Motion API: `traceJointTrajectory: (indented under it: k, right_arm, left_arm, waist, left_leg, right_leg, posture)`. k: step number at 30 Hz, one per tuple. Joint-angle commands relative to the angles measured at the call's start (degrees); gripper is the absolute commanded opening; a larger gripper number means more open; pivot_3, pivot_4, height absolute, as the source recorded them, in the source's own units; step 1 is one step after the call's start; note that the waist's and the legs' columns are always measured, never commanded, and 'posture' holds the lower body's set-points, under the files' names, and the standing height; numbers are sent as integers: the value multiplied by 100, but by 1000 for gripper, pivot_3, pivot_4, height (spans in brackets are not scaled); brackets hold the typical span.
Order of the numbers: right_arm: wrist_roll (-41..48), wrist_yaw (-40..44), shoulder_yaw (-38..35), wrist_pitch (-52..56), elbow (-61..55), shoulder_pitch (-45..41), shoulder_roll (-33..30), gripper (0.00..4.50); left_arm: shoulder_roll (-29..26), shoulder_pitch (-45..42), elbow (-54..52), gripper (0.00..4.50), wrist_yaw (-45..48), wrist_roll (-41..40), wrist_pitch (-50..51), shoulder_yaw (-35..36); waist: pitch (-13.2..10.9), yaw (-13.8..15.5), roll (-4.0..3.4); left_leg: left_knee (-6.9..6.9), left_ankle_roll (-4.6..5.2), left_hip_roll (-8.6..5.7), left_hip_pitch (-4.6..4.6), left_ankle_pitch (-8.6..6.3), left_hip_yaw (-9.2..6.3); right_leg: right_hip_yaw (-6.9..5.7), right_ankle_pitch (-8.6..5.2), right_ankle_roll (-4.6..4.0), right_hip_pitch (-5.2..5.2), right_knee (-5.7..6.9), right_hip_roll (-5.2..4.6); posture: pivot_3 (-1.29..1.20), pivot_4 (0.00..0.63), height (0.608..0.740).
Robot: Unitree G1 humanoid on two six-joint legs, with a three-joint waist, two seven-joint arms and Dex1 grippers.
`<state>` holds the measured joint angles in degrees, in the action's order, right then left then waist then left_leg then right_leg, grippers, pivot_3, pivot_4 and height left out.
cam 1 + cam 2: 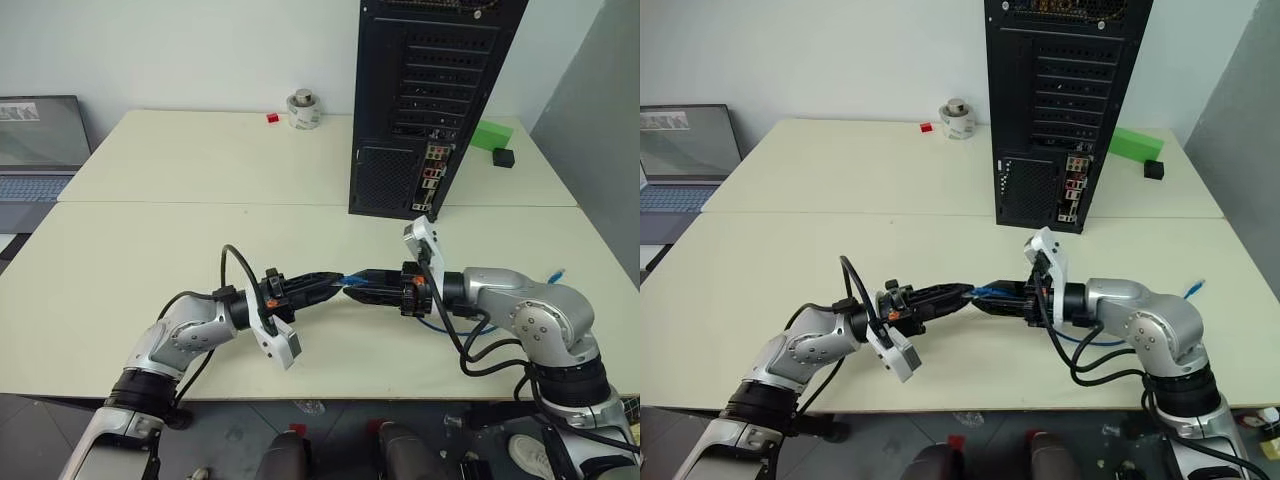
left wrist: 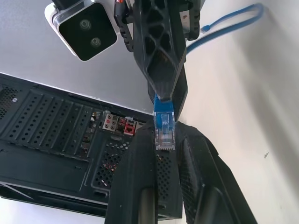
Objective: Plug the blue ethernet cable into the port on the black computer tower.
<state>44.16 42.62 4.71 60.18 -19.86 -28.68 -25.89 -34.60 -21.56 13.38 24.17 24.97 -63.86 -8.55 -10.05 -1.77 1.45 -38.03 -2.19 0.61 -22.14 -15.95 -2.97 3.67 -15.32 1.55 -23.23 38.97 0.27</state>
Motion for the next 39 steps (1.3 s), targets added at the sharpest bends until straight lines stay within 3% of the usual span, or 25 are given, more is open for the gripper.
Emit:
traceJointTrajectory:
  k: [1,3,5,13,18,20,30,35,39]
  right_arm:
    - [157,23,-69,4,-41,-137,40,672]
    - [164,22,-76,18,-19,-150,48,191]
    - [187,29,-92,45,-8,-154,45,31]
    - [232,110,-85,163,97,-213,8,31]
    - [203,209,-62,204,150,-237,-69,31]
    - [177,255,-42,201,132,-237,-134,30]
    - [190,309,-155,160,64,-144,-396,28]
    - [-83,-150,-667,-117,261,-25,-451,28]
    - [-370,-858,-1080,-495,268,108,-202,28]
  left_arm:
    - [-65,2,-181,281,-155,-8,15,3]
    - [-81,6,-182,281,-174,0,12,-7]
    - [-95,27,-211,281,-197,2,12,-16]
    - [-190,110,-241,281,-135,-24,-14,-137]
    - [-324,221,-300,281,160,-658,280,-408]
    - [-354,258,-369,986,276,-936,483,-461]
    - [-250,515,-683,3030,632,-1796,1574,-388]
    - [75,687,-1100,4030,783,-2563,3357,-276]
    - [675,662,-1877,4045,550,-3271,5322,-210]
  waist:
    - [0,0,0]
    - [0,0,0]
    - [0,-1,0]
    - [0,-1,0]
    - [0,-4,-1]
    - [0,-5,-1]
    - [0,-5,-1]
    - [0,-6,-1]
    - [-1,1,-1]
  left_leg:
    - [0,0,0,0,0,0]
    - [0,0,0,0,0,0]
    - [0,0,0,0,0,-1]
    - [0,0,1,0,0,-1]
    - [0,0,1,0,0,-1]
    - [0,0,1,0,0,-2]
    - [0,0,-1,0,0,-2]
    - [0,0,-3,-1,0,-4]
    - [-1,0,-7,-7,0,-7]
  right_leg:
    - [0,0,0,0,0,0]
    - [0,0,0,0,0,0]
    - [-1,0,0,0,0,0]
    - [-1,0,0,0,0,-1]
    - [-1,0,0,0,0,-4]
    - [-2,0,0,0,0,-20]
    - [-4,0,0,0,0,-20]
    - [-5,-1,1,0,0,-19]
    - [-7,-1,1,0,-1,-14]
  posture:
    - [0,150,740]
    - [0,150,740]
    - [0,150,740]
    - [0,150,740]
    - [0,150,740]
    - [0,150,740]
    - [0,150,740]
    - [0,150,740]
    - [0,150,740]
